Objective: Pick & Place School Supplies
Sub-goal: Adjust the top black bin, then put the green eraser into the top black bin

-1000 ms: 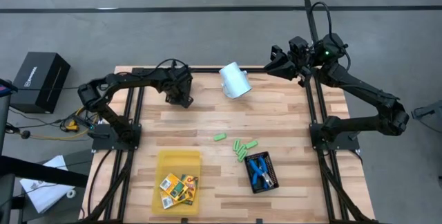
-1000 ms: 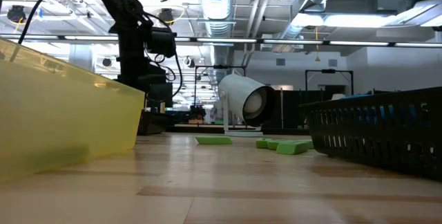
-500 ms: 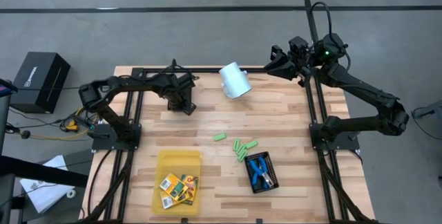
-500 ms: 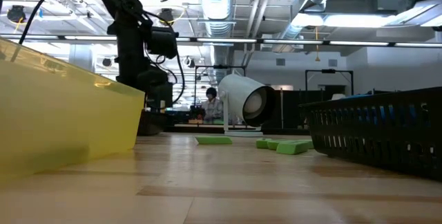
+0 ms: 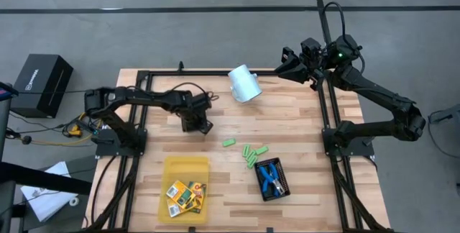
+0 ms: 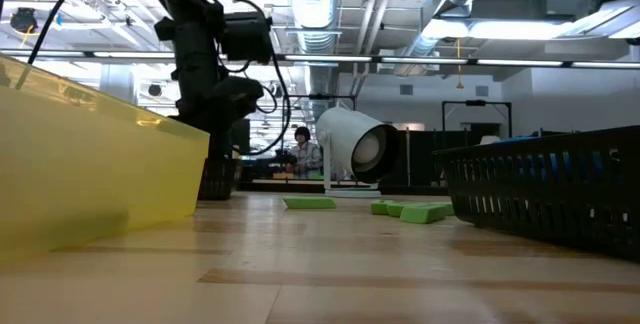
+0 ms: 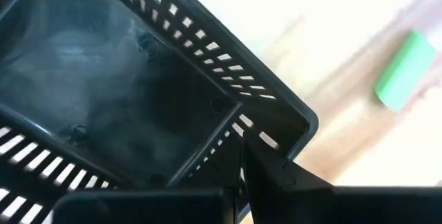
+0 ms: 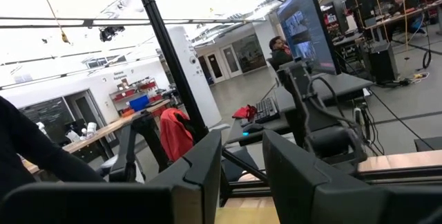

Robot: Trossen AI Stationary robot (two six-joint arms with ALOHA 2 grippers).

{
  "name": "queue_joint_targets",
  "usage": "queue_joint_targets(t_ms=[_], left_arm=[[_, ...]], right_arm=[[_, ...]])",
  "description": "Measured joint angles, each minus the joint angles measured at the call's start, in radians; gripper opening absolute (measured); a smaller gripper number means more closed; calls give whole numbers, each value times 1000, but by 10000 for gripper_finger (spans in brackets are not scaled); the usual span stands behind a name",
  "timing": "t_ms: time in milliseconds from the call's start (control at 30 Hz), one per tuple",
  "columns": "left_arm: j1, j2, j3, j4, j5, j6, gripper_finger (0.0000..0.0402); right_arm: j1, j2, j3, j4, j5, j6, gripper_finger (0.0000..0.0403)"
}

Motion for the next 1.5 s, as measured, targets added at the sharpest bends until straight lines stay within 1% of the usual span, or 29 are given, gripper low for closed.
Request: queue_joint_targets(t_ms=[100, 300, 367, 500, 567, 633, 700, 767, 833, 933, 1067, 1200, 1233, 1333, 1433, 1500], left_arm=[[-23, 0, 0, 3, -6, -8, 9], [-12, -14, 18, 5, -18, -4, 9], [0, -38, 35, 10, -42, 20, 9], [48, -110, 64, 12, -131, 72, 9], [86, -155, 78, 23, -143, 74, 9], [121, -191, 90, 54, -112, 82, 9], [138, -207, 116, 86, -44, 113, 10], [127, -203, 148, 92, 5, 143, 13], [89, -177, 178, 106, 30, 162, 20], [24, -127, 208, 207, 59, 179, 39], [-29, -44, 215, 522, 122, 107, 71], [-37, 48, 215, 829, 120, 88, 93], [-34, 68, 215, 875, 121, 62, 96], [-29, 123, 215, 939, 134, -2, 102], [-38, 164, 215, 943, 201, -5, 101], [-51, 183, 214, 950, 218, -4, 98]], right_arm=[[0, 0, 0, 0, 0, 0, 100], [0, 0, 0, 0, 0, 0, 100], [0, 0, 0, 0, 0, 0, 100], [0, 0, 0, 0, -1, 0, 100], [0, 0, 0, 0, -2, 0, 100], [0, 0, 0, 2, -3, 0, 100], [0, 0, 0, 3, -3, -1, 100], [0, 0, 0, 4, -3, -1, 100], [0, 0, 0, 6, -3, -6, 100], [-1, 0, 0, 7, -3, -24, 100], [-1, 0, 0, 5, -2, -26, 100], [-1, 0, 0, 4, -2, -13, 100], [-1, 0, 0, 4, -2, -10, 100], [-1, 0, 0, 4, -2, -10, 100], [-1, 0, 0, 8, 0, -7, 100], [-1, 0, 0, 7, 21, -7, 100]])
